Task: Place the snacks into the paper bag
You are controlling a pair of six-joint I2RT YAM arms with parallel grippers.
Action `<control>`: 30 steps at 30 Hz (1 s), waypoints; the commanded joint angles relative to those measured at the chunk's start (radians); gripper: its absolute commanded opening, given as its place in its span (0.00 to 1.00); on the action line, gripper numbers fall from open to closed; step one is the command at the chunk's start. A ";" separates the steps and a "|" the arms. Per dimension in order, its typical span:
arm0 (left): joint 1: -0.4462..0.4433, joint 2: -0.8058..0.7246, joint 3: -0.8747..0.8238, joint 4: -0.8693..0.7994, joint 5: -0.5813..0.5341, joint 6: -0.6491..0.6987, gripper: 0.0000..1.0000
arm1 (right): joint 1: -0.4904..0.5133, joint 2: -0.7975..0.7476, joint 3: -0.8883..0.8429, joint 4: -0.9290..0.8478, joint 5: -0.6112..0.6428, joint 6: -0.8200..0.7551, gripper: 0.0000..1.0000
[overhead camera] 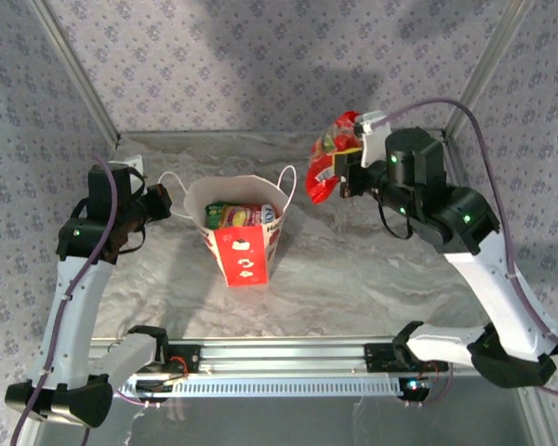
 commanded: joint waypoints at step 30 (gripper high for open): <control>-0.003 -0.030 0.016 0.002 -0.016 0.020 0.02 | 0.216 0.442 0.548 0.001 -0.318 -0.316 0.00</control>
